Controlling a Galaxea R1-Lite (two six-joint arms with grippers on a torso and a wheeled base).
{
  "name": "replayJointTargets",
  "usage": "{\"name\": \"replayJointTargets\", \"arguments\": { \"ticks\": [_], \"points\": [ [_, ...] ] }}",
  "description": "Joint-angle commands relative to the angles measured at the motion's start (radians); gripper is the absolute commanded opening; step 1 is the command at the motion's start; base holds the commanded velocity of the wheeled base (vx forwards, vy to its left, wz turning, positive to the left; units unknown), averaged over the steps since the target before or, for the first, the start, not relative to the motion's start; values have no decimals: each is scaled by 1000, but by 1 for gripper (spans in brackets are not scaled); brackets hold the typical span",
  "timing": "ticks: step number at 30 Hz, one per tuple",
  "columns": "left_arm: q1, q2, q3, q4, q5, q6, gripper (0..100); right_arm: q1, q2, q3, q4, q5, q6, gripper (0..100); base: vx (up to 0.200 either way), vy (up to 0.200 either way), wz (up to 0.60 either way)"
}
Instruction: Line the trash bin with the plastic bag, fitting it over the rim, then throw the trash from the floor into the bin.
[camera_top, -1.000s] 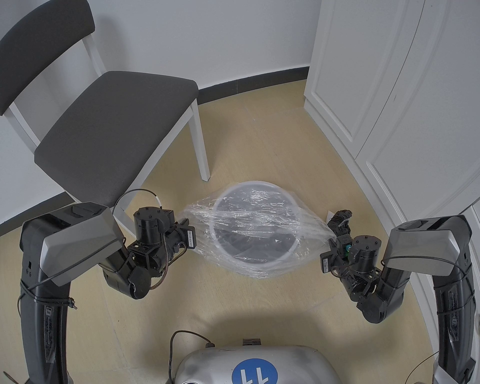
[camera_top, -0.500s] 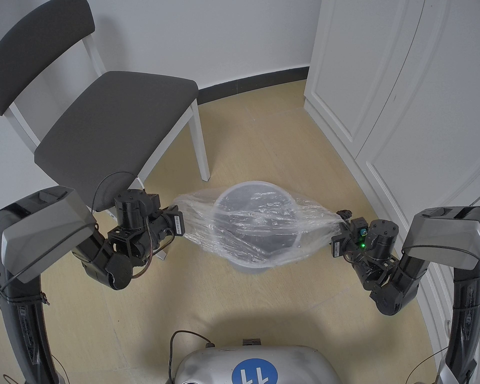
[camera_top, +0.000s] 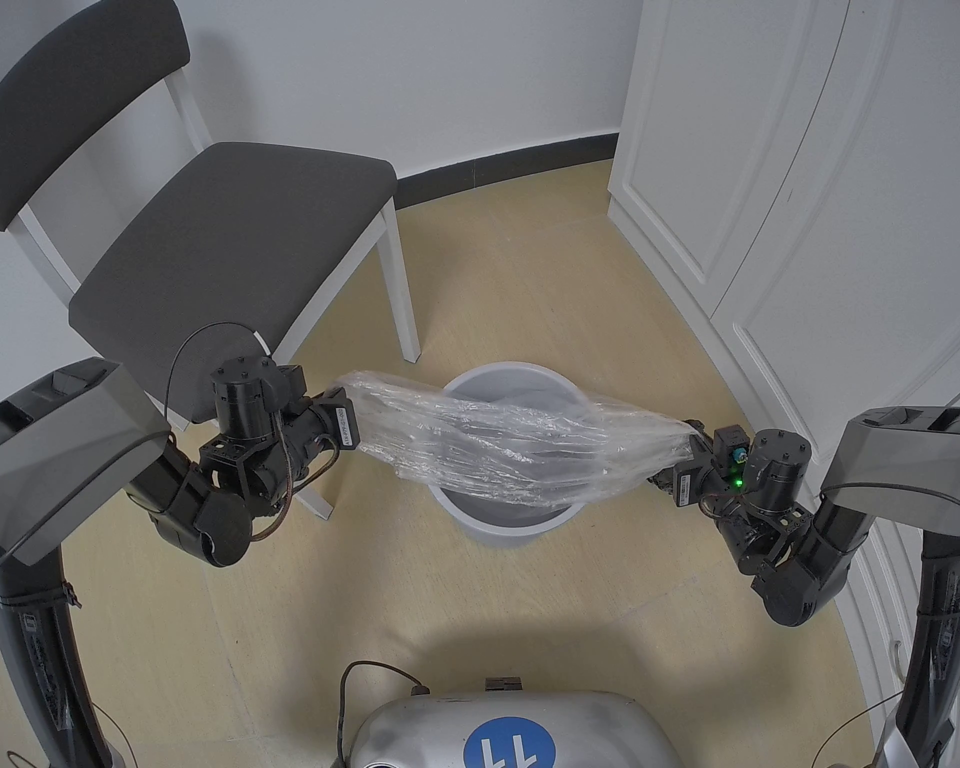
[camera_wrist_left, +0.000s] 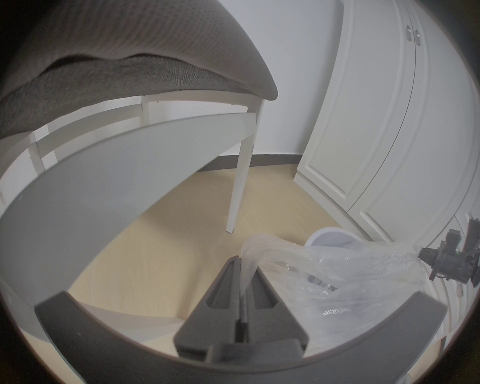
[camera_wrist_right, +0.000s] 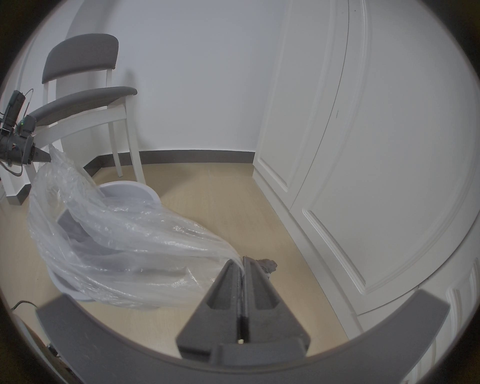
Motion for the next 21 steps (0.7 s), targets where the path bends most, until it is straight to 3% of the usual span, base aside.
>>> {"name": "replayJointTargets", "arguments": {
  "ticks": [1, 17, 18, 21],
  "points": [
    [-1, 1, 18, 2, -14, 1, 0, 4, -25, 20, 15, 6, 2, 0, 0, 0, 0],
    [-26, 104, -51, -121, -10, -45, 0, 37, 142, -188, -31, 0, 100, 0, 0, 0, 0],
    [-9, 78, -58, -121, -11, -60, 0, 83, 144, -239, -31, -8, 189, 0, 0, 0, 0],
    [-1, 62, -61, -120, -13, -62, 0, 114, 171, -294, -31, -46, 221, 0, 0, 0, 0]
  ]
}}
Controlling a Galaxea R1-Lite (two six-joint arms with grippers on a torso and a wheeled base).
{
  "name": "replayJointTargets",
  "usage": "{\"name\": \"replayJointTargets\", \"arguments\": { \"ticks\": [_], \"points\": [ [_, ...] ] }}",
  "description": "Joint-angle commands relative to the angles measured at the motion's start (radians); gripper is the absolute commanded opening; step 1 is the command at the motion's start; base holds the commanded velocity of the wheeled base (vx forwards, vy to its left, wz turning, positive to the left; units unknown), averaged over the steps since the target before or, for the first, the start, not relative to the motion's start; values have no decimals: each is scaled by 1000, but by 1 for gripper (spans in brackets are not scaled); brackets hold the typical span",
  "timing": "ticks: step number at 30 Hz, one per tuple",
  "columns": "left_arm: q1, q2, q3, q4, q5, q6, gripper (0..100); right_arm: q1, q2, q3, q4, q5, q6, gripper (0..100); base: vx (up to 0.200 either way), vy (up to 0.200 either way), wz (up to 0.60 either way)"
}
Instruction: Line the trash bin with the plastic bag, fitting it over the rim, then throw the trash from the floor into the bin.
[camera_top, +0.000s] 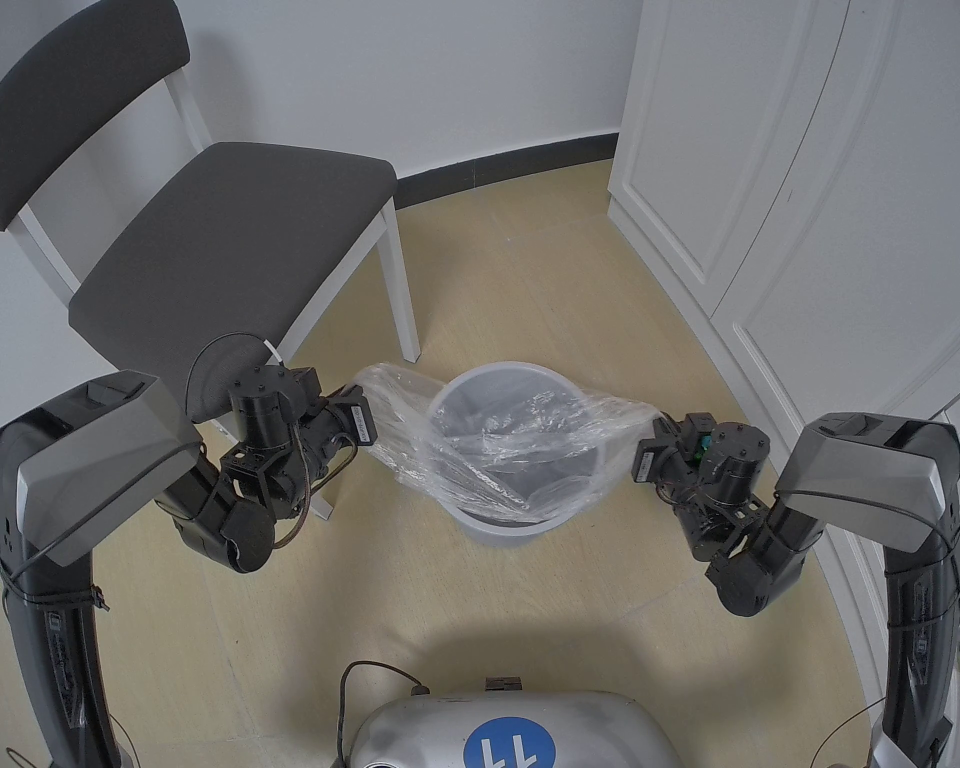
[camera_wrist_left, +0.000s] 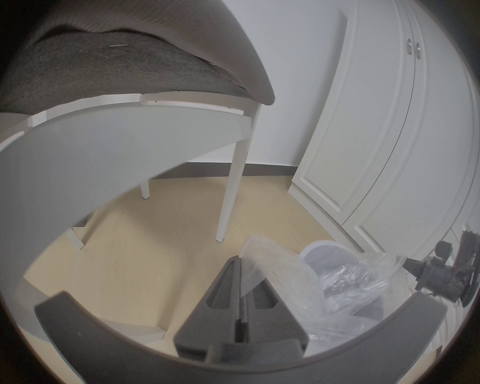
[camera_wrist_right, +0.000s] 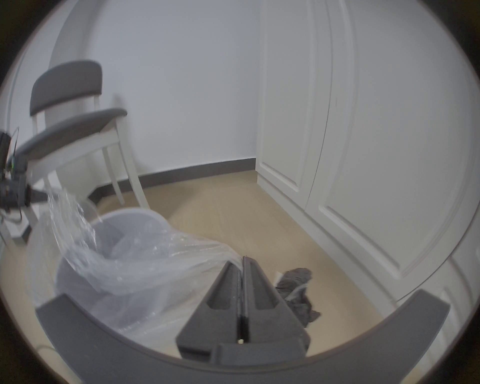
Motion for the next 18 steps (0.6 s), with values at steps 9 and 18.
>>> {"name": "replayJointTargets", "arguments": {
  "ticks": [9, 18],
  "points": [
    [18, -22, 0, -7, -4, -23, 0, 50, 65, -148, -19, -50, 82, 0, 0, 0, 0],
    [18, -61, 88, 56, -31, 28, 0, -25, -14, -54, -19, -42, 3, 0, 0, 0, 0]
  ]
}}
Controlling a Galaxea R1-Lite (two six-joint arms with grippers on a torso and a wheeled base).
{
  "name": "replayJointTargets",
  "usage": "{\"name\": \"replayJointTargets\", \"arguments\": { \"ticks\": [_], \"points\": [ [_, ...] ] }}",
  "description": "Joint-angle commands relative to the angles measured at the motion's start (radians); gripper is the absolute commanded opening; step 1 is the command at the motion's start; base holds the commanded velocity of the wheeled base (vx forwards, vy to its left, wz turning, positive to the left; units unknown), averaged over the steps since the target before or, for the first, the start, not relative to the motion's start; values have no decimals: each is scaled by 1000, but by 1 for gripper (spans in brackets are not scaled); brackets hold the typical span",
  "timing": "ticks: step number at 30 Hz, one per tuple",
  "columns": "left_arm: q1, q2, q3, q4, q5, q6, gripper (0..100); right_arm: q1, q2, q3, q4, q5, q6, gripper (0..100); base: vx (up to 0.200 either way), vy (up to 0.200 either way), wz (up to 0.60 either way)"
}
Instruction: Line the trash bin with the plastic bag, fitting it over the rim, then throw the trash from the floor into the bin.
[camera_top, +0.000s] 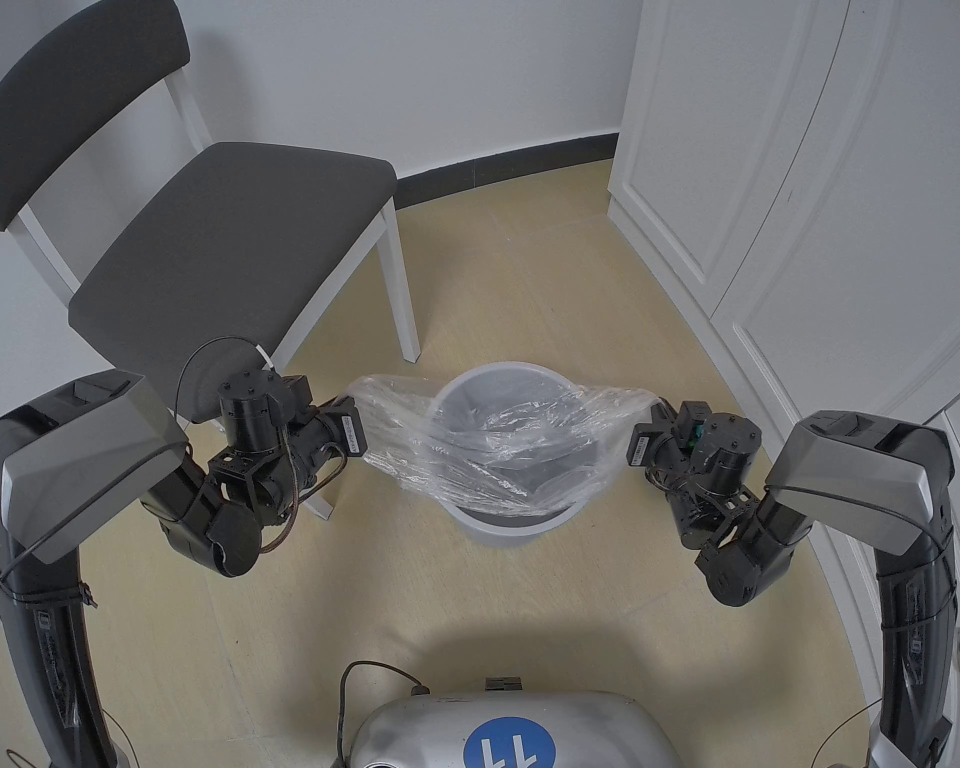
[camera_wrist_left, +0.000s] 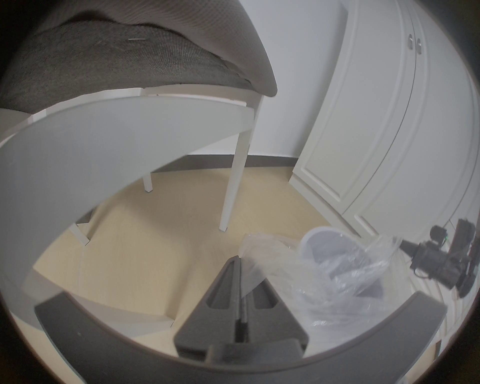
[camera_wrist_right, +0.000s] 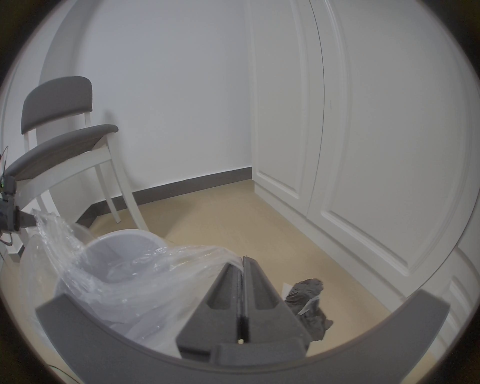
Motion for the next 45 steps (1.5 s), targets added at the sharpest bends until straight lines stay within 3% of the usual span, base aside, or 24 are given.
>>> {"name": "replayJointTargets", "arguments": {
  "ticks": [1, 8, 21, 27, 35, 40, 45],
  "points": [
    [1, -43, 63, 68, -22, 44, 0, -42, -93, 102, 5, 6, -19, 0, 0, 0, 0],
    [12, -75, 165, 178, -95, 145, 0, -46, -173, 243, 115, 45, -59, 0, 0, 0, 0],
    [7, -104, 191, 246, -98, 174, 0, -35, -208, 330, 184, 60, -94, 0, 0, 0, 0],
    [-5, -48, 179, 181, -97, 176, 0, -16, -129, 293, 144, 54, -94, 0, 0, 0, 0],
    [-51, 127, 179, -124, -81, 177, 0, 9, 20, 212, 26, 40, -97, 0, 0, 0, 0],
    [-59, 135, 205, -128, -88, 191, 0, 9, 37, 217, 26, 40, -108, 0, 0, 0, 0],
    [-31, 129, 251, -127, -104, 286, 0, -2, 37, 270, 26, 42, -157, 0, 0, 0, 0]
  ]
}}
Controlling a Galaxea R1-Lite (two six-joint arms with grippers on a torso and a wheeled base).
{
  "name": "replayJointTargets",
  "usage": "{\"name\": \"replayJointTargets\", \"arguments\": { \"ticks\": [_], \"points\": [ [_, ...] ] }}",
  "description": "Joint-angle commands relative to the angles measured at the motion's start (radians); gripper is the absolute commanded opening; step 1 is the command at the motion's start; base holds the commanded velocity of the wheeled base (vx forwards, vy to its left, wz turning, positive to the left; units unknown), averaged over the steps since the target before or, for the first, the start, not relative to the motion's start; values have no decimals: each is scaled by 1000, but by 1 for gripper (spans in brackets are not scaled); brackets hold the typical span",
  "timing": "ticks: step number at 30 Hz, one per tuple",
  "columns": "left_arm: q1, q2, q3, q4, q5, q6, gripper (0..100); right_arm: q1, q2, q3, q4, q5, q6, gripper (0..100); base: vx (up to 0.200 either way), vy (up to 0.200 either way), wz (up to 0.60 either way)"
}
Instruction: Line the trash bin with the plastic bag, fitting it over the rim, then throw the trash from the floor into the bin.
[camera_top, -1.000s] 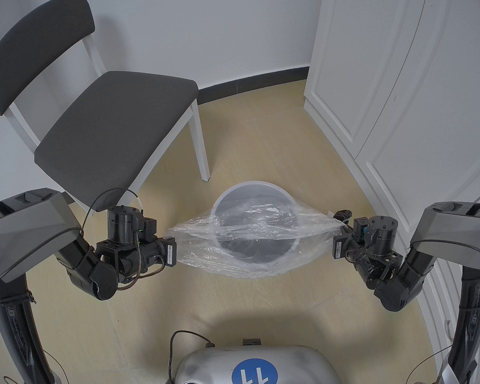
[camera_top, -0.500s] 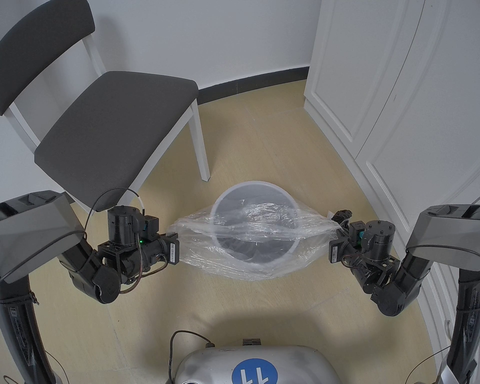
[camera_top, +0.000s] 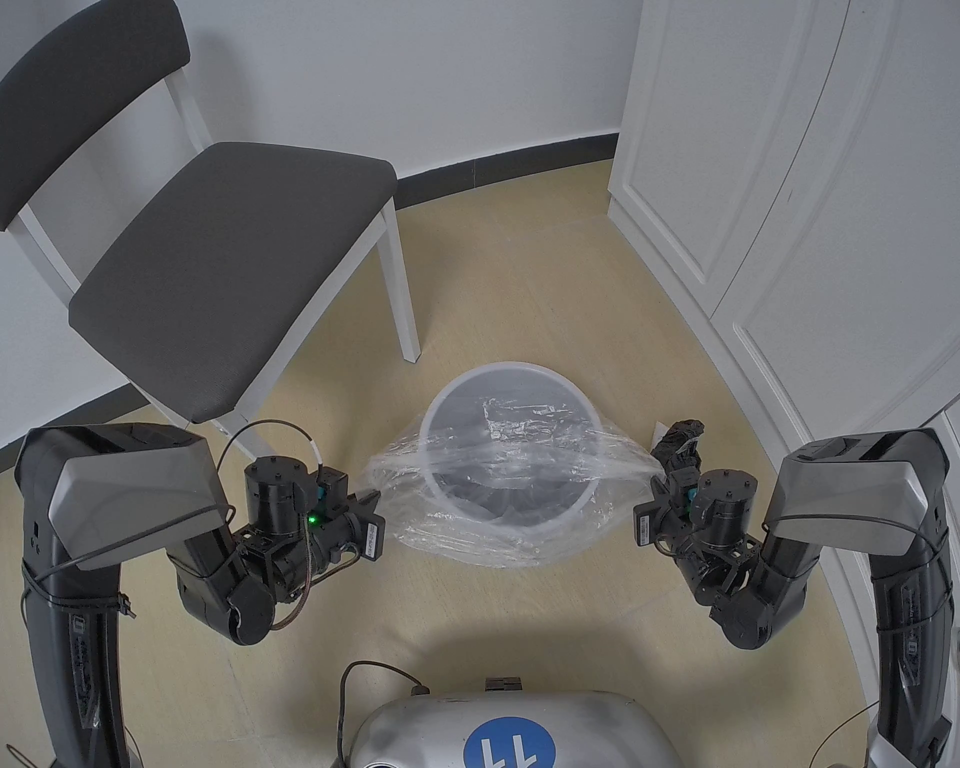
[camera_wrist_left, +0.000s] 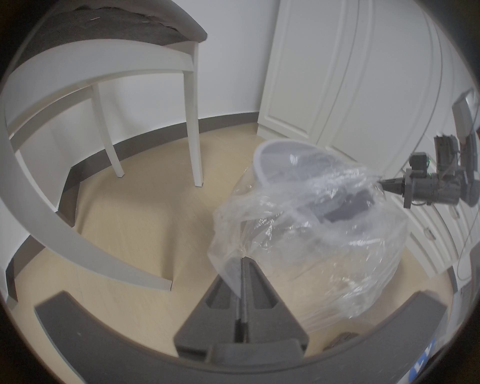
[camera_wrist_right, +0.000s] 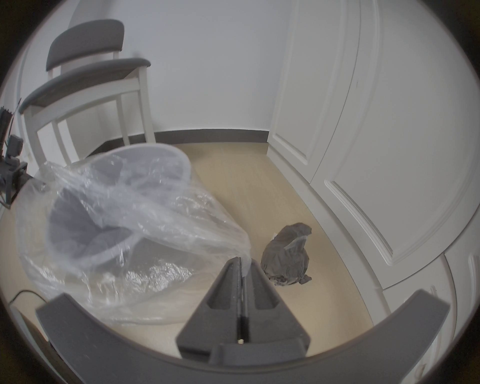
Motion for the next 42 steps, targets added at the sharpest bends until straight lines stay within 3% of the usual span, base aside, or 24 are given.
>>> {"name": "replayJointTargets", "arguments": {
  "ticks": [1, 6, 21, 42],
  "points": [
    [30, 11, 34, 1, -30, 36, 0, -9, 16, 52, -4, 3, -38, 0, 0, 0, 0],
    [62, -22, 48, -1, -96, 36, 0, -14, 4, 72, -4, 4, -49, 0, 0, 0, 0],
    [165, -65, 2, 2, -171, 31, 0, -76, -85, 172, -4, 58, -129, 0, 0, 0, 0],
    [67, 2, 59, -16, -168, 36, 0, -27, 12, 143, -47, 49, -133, 0, 0, 0, 0]
  ]
}}
